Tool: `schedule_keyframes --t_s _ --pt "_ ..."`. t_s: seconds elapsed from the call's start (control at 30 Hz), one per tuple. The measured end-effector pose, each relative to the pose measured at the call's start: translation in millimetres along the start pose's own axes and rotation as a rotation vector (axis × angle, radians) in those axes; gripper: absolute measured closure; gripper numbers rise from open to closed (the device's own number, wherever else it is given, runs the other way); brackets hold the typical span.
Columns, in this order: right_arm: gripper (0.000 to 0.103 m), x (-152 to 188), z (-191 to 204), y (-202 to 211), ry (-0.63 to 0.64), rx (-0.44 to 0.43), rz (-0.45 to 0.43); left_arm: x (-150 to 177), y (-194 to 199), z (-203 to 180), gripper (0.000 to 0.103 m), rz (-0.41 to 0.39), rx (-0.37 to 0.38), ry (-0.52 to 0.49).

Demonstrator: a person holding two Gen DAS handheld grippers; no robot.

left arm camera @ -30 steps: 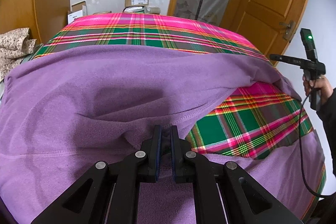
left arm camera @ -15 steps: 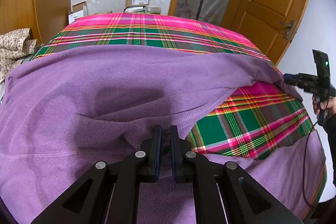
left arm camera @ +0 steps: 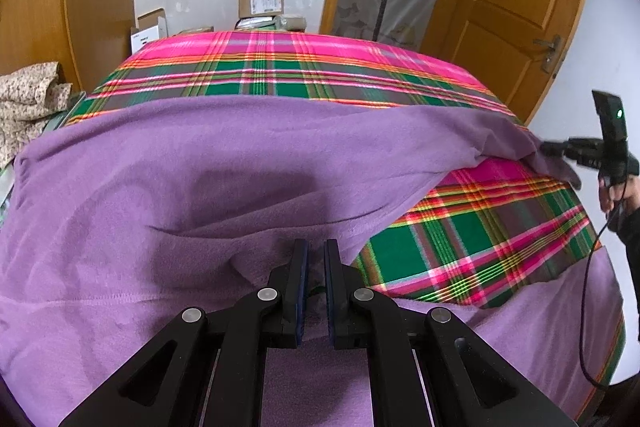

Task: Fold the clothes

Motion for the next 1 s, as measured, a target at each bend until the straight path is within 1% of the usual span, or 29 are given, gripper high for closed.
schedule_keyframes --t_s 0.07,0.13,0.23,0.33,0.43,0.47,0.57,0.63,0.7,0.73,0.8,0.83,0.87,0.9,0.93,1.0 --pt "0.1 -11.9 -9.9 12.5 -0.015 0.014 -0.05 -0.6 -2.0 0.7 0.095 0.003 -0.006 0.0" --pt "0.1 -31.1 -23.3 18.3 -0.033 0.044 -0.094 -0.8 -5.0 1.9 0.095 0.009 -0.009 0.003" --pt "0.1 -59.7 -36.4 13.0 -0.03 0.102 -0.11 -0.3 -6.8 1.5 0.095 0.011 -0.011 0.002" --pt "0.1 -87.1 -45.6 -9.2 -0.007 0.173 -0.083 -0.6 -7.8 0.5 0.095 0.012 -0.015 -0.001" --pt "0.096 -102.5 -58.4 -37.8 -0.031 0.25 -0.018 -1.8 -7.4 -0.2 0.095 0.011 -0.019 -0.002" --pt "0.094 -101.2 -63.2 -41.7 -0.06 0.261 -0.014 -2.1 -6.8 -0.5 0.095 0.01 -0.019 -0.001" --pt "0.094 -97.0 -77.3 -52.6 -0.144 0.293 -0.001 -4.0 -2.5 -2.8 0.095 0.002 -0.013 -0.005" --pt "0.09 -86.1 -80.1 -40.3 -0.184 0.294 -0.034 -5.3 2.3 -5.3 0.095 -0.011 -0.006 -0.014" --pt "0.079 -73.0 -82.8 -25.3 -0.222 0.294 -0.066 -6.1 6.0 -8.3 0.095 -0.021 -0.002 -0.023" --pt "0.077 -65.6 -84.1 -16.6 -0.241 0.292 -0.082 -6.5 5.8 -9.8 0.095 -0.023 -0.003 -0.028" --pt "0.069 -47.3 -88.7 0.9 -0.288 0.283 -0.109 -7.1 5.3 -12.8 0.095 -0.025 -0.004 -0.037" --pt "0.067 -36.6 -92.1 9.3 -0.317 0.276 -0.121 -7.0 3.7 -13.8 0.095 -0.022 -0.007 -0.041" --pt "0.065 -24.2 -97.3 14.8 -0.353 0.277 -0.129 -7.6 1.2 -15.0 0.091 -0.017 -0.011 -0.044" --pt "0.063 -9.8 -102.7 19.4 -0.393 0.273 -0.131 -8.1 -1.0 -16.1 0.081 -0.014 -0.012 -0.046" --pt "0.063 4.4 -105.1 21.7 -0.434 0.265 -0.128 -7.6 -2.8 -17.6 0.078 -0.012 -0.01 -0.05" --pt "0.062 33.0 -115.7 19.5 -0.524 0.232 -0.104 -4.7 -5.7 -20.6 0.077 -0.009 -0.016 -0.062"
Point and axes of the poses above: each gripper's, at about its wrist camera, not at the fingertips, and y roughly against the way its jaws point, z to its left, x to its underside, the point moved 2 cm from there along -y, roughly the way its jaws point, and after that the axes turned 11 degrees about y, right-handed, at the moved point
